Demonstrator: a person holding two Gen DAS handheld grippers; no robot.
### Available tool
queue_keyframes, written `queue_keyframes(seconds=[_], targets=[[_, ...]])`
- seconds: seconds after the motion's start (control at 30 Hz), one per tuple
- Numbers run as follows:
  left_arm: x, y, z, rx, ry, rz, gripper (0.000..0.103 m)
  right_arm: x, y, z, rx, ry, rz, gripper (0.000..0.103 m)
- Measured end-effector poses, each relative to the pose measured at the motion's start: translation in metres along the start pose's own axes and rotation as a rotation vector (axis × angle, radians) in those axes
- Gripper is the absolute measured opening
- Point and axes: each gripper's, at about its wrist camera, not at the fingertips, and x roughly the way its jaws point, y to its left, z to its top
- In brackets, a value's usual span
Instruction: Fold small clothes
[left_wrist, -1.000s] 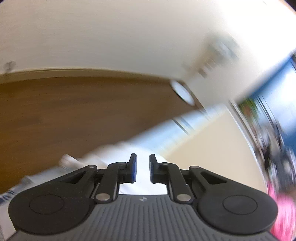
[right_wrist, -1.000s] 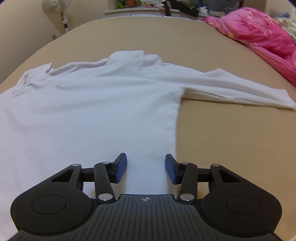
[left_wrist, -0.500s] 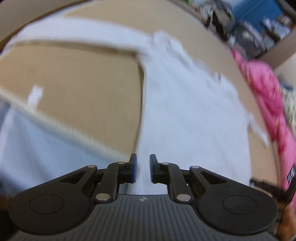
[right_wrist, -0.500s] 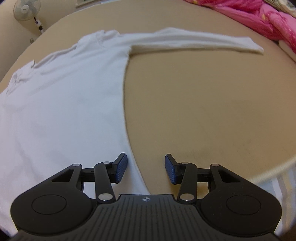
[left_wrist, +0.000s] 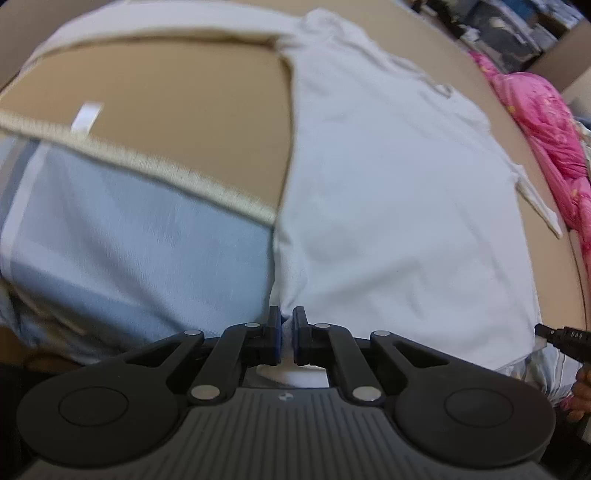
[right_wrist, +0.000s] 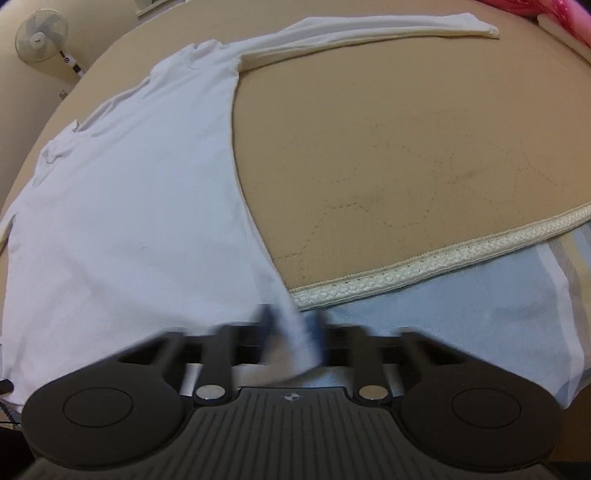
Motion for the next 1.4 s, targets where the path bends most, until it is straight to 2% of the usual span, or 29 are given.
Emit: queue_keyframes(seconds=[0.13, 0.2, 0.33, 0.4, 0.5, 0.57, 0.6, 0.63, 0.67, 0.7, 0.77, 0.83, 0.87, 0.9, 0.93, 0.97, 1.03, 1.1, 1.23, 1.33, 1.4], targets=[[-0.037, -0.001, 0.001, 0.042, -0.106, -0.051, 0.005, -0.05, -0.025, 0.012, 0.202, -0.1, 0.13, 0.004], [-0.049, 0.003, -0.002, 0.051, -0.124, -0.076, 0.005, -0.073, -0.029, 0.013, 0.238, -0.144, 0.149, 0.004], [-0.033, 0.013, -0.008, 0.067, -0.025, -0.062, 0.005, -0.072, -0.027, 0.004, 0.212, -0.096, 0.097, 0.004], [-0.018, 0.015, -0.009, 0.059, 0.058, -0.071, 0.005, -0.057, -0.034, -0.002, 0.194, -0.057, 0.027, 0.004], [-0.001, 0.007, -0.01, 0.122, 0.13, -0.053, 0.007, -0.039, -0.043, -0.004, 0.227, -0.01, -0.022, 0.004], [-0.002, -0.002, -0.011, 0.188, 0.06, 0.032, 0.008, -0.039, -0.032, 0.0, 0.174, -0.048, -0.032, 0.005], [-0.007, -0.008, -0.009, 0.219, 0.006, 0.062, 0.009, -0.044, -0.024, 0.002, 0.133, -0.089, -0.075, 0.007], [-0.013, -0.013, -0.007, 0.241, -0.043, 0.062, 0.011, -0.05, -0.016, 0.002, 0.088, -0.148, -0.125, 0.012], [-0.02, -0.017, -0.006, 0.257, -0.091, 0.034, 0.013, -0.056, -0.009, 0.002, 0.038, -0.215, -0.16, 0.02], [-0.024, -0.021, -0.005, 0.272, -0.117, 0.007, 0.014, -0.06, -0.004, 0.001, 0.008, -0.251, -0.153, 0.027], [-0.019, -0.03, -0.006, 0.303, -0.107, -0.045, 0.017, -0.06, 0.005, 0.001, -0.024, -0.27, -0.054, 0.028], [0.001, -0.035, -0.008, 0.31, -0.008, -0.062, 0.022, -0.042, 0.008, 0.002, -0.02, -0.185, 0.056, 0.031], [0.016, -0.036, -0.01, 0.317, 0.064, -0.036, 0.024, -0.025, 0.01, 0.0, -0.02, -0.098, 0.078, 0.033], [0.028, -0.038, -0.013, 0.335, 0.12, -0.001, 0.023, -0.009, 0.012, -0.003, -0.03, -0.014, 0.046, 0.033], [0.031, -0.04, -0.013, 0.357, 0.115, 0.014, 0.024, 0.008, 0.011, -0.004, -0.045, 0.057, -0.018, 0.033], [0.029, -0.044, -0.01, 0.365, 0.1, 0.019, 0.024, 0.016, 0.012, -0.008, -0.057, 0.076, -0.059, 0.033], [0.015, -0.049, -0.004, 0.382, 0.011, -0.005, 0.032, 0.007, 0.018, -0.003, -0.061, 0.021, -0.033, 0.034], [0.001, -0.051, 0.002, 0.385, -0.089, 0.001, 0.04, -0.011, 0.027, 0.002, -0.108, -0.091, 0.018, 0.034], [-0.028, -0.051, 0.027, 0.327, -0.312, 0.03, 0.052, -0.03, 0.048, 0.009, -0.208, -0.259, 0.015, 0.038], [-0.053, -0.052, 0.061, 0.288, -0.455, 0.046, 0.053, -0.038, 0.063, 0.012, -0.244, -0.334, 0.029, 0.038], [-0.079, -0.054, 0.077, 0.296, -0.557, 0.058, 0.053, -0.055, 0.071, 0.025, -0.256, -0.414, 0.026, 0.038]])
